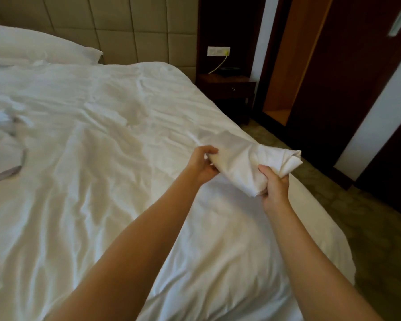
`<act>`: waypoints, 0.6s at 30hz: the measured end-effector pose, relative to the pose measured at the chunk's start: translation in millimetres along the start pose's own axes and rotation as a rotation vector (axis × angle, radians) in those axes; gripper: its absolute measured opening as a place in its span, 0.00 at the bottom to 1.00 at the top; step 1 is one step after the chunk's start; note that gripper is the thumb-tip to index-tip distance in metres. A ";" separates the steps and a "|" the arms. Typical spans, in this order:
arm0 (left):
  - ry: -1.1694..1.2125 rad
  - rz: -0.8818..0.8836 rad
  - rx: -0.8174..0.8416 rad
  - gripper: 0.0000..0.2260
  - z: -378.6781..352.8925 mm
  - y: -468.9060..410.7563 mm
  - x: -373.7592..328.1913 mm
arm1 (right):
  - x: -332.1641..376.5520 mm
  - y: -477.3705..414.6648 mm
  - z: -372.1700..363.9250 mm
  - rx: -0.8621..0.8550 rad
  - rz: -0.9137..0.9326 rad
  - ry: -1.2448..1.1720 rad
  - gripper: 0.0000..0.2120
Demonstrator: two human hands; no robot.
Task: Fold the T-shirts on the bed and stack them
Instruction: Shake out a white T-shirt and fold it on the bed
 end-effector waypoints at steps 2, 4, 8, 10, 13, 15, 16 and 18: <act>-0.004 -0.004 0.039 0.08 -14.3 -26.2 -3.8 | -0.4 -19.5 -2.3 -0.013 -0.001 -0.088 0.25; -0.002 0.029 0.070 0.14 -14.5 -50.2 0.9 | -16.9 -36.6 -3.3 -0.030 -0.057 -0.160 0.24; -0.243 0.210 -0.048 0.21 36.9 -67.0 61.9 | -90.6 -47.0 16.0 -0.101 -0.307 -0.176 0.17; -0.313 0.127 -0.058 0.31 54.5 -67.9 81.5 | -101.2 -48.4 26.3 -0.146 -0.316 -0.150 0.14; -0.363 0.063 -0.055 0.35 54.5 -67.2 88.5 | -100.2 -51.3 27.9 -0.149 -0.339 -0.108 0.10; -0.411 0.068 -0.065 0.36 51.3 -62.6 89.9 | -96.0 -47.3 27.9 -0.169 -0.319 -0.124 0.14; -0.432 0.076 -0.066 0.36 50.2 -58.7 90.9 | -95.6 -44.7 29.3 -0.191 -0.302 -0.132 0.15; -0.485 0.101 -0.065 0.36 50.2 -52.4 91.9 | -97.1 -36.2 34.4 -0.270 -0.287 -0.085 0.14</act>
Point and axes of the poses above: each hand's wrist, its own y-axis away from the middle knuckle, its own z-axis out of the back of the hand, x = y × z, the point moved 9 cm from there along -y, towards the middle knuckle, and after that the axes turned 7 degrees about -z, right-handed, at the moved point
